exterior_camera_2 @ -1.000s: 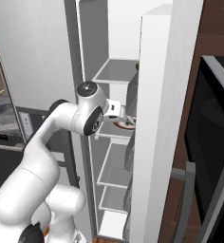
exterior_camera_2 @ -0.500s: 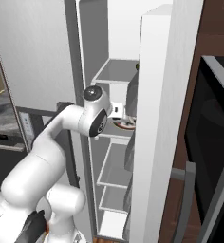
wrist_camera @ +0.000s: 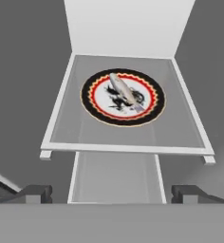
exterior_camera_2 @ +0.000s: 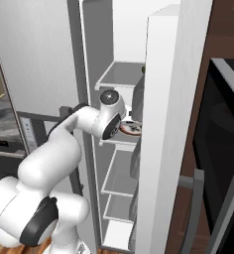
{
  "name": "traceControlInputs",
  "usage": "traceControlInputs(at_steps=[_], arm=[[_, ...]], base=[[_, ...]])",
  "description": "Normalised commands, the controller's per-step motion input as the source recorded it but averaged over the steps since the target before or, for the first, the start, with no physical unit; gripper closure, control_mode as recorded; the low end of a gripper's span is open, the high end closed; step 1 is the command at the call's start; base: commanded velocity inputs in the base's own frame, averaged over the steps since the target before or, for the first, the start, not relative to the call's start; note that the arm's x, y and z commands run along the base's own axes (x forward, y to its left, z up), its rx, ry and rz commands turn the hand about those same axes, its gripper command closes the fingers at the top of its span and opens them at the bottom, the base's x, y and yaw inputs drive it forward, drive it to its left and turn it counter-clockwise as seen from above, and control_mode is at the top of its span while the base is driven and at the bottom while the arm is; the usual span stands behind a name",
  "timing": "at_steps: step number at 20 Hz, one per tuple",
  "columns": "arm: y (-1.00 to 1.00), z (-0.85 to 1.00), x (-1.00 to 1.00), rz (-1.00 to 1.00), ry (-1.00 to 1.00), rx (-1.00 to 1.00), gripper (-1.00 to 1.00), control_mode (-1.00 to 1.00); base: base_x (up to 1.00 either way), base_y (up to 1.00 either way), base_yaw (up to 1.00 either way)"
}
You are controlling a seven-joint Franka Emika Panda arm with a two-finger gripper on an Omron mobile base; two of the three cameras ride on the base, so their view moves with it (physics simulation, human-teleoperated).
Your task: Transport the fish from the fridge to the microwave and turn on the microwave.
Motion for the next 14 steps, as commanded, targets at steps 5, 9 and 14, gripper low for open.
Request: traceControlInputs(at_steps=[5, 9, 14], arm=[[-0.05, -0.11, 0.34, 0.03, -0.02, 0.01, -1.00, -1.00], [-0.03, -0.12, 0.32, 0.06, 0.00, 0.02, -1.00, -1.00], [0.00, -0.16, 0.26, 0.06, 0.00, 0.02, -1.00, -1.00]], base=[[0.00, 0.00, 0.00], [0.00, 0.00, 0.00], [0.00, 0.00, 0.00]])
